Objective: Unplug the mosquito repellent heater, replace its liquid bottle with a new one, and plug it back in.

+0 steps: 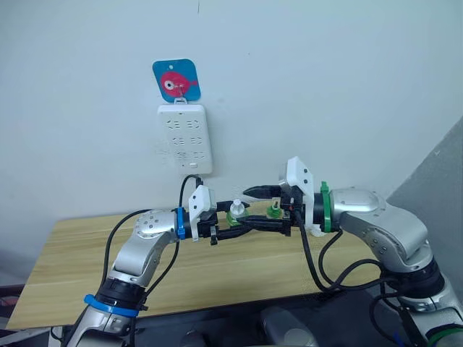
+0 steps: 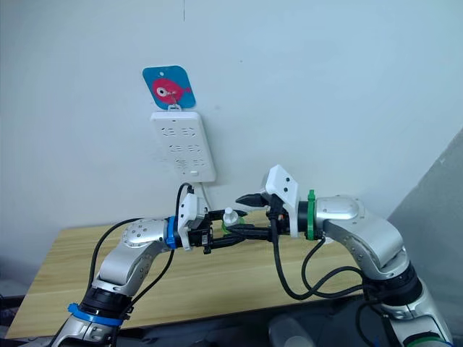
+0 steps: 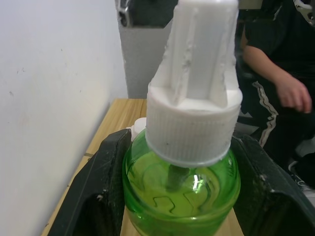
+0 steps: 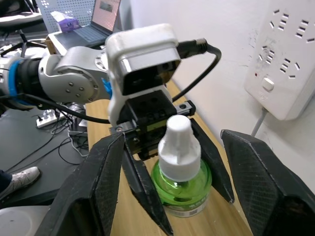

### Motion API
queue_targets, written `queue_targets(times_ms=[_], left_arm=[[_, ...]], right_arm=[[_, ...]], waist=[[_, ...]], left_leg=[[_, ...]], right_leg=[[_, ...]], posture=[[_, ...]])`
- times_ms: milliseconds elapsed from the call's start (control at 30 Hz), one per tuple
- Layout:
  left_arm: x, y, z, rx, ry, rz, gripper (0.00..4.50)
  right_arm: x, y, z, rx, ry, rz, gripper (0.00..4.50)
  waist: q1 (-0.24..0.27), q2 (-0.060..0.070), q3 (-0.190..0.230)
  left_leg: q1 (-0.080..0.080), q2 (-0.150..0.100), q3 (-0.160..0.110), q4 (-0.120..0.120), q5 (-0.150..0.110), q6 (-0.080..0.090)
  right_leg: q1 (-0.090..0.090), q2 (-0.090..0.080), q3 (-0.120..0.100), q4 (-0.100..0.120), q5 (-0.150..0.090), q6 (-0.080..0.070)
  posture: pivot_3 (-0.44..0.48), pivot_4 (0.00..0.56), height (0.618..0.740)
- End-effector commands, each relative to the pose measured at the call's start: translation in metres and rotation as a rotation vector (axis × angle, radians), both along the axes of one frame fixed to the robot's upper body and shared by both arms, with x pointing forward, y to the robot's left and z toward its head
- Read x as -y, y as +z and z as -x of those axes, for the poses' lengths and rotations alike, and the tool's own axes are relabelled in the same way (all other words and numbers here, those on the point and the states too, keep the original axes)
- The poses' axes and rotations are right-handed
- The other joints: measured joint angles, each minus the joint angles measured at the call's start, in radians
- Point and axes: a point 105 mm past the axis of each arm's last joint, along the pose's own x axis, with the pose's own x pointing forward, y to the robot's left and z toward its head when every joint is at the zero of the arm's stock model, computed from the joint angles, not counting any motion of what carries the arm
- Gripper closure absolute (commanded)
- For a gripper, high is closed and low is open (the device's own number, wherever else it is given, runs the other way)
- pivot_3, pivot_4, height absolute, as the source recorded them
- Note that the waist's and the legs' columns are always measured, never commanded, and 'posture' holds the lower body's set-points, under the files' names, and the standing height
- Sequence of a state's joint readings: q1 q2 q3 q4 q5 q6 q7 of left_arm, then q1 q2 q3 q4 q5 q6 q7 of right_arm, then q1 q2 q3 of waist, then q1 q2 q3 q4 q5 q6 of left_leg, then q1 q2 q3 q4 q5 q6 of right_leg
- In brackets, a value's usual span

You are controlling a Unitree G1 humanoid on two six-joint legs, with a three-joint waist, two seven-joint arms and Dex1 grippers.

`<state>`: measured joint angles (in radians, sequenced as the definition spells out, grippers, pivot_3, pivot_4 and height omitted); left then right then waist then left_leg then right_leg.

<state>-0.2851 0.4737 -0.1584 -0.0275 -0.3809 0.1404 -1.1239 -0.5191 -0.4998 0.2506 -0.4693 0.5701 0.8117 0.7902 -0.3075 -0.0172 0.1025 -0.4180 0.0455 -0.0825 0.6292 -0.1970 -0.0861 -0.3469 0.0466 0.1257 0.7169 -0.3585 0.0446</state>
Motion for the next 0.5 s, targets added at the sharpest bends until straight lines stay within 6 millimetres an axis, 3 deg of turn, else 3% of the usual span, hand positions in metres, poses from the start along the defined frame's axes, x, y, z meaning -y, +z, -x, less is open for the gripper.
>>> queue_targets(times_ms=[33, 67, 167, 400, 500], left_arm=[[-0.0004, 0.0080, 0.0004, 0.041, -0.004, 0.007, 2.14], [-0.0004, 0.0078, 0.0007, 0.041, -0.004, 0.007, 2.14], [0.0000, 0.0074, 0.0017, 0.041, -0.005, 0.007, 2.14], [0.0007, 0.0069, 0.0018, 0.042, -0.006, 0.006, 2.14], [0.0003, 0.0063, 0.0018, 0.040, -0.004, 0.005, 2.14]], right_arm=[[-0.0053, 0.0105, -0.0024, 0.055, 0.008, -0.024, 1.26], [-0.0064, 0.0101, -0.0035, 0.056, 0.006, -0.024, 1.26], [-0.0089, 0.0093, -0.0054, 0.061, 0.005, -0.023, 1.91], [-0.0113, 0.0103, -0.0030, 0.076, 0.032, -0.015, 4.31], [-0.0121, 0.0153, 0.0008, 0.084, 0.052, -0.032, 4.30]], waist=[[0.000, 0.000, 0.000], [0.000, 0.000, 0.000], [0.000, 0.000, -0.001], [0.001, 0.000, -0.001], [0.001, 0.000, -0.001]], left_leg=[[0.000, 0.000, 0.000, 0.000, 0.000, 0.000], [0.000, 0.000, 0.000, 0.000, 0.000, 0.000], [0.000, 0.000, 0.000, 0.000, 0.000, 0.000], [0.000, 0.000, 0.000, 0.000, 0.000, 0.000], [0.000, 0.000, 0.000, 0.000, 0.000, 0.000]], right_leg=[[0.000, 0.000, 0.000, 0.000, 0.000, 0.000], [0.000, 0.000, 0.000, 0.000, 0.000, 0.000], [0.000, 0.000, 0.000, 0.000, 0.000, 0.000], [0.000, 0.000, 0.000, 0.000, 0.000, 0.000], [0.000, 0.000, 0.000, 0.000, 0.000, 0.000]], posture=[[-0.278, 0.022, 0.733], [-0.278, 0.022, 0.733], [-0.278, 0.022, 0.733], [-0.272, 0.023, 0.733], [-0.272, 0.023, 0.733]])
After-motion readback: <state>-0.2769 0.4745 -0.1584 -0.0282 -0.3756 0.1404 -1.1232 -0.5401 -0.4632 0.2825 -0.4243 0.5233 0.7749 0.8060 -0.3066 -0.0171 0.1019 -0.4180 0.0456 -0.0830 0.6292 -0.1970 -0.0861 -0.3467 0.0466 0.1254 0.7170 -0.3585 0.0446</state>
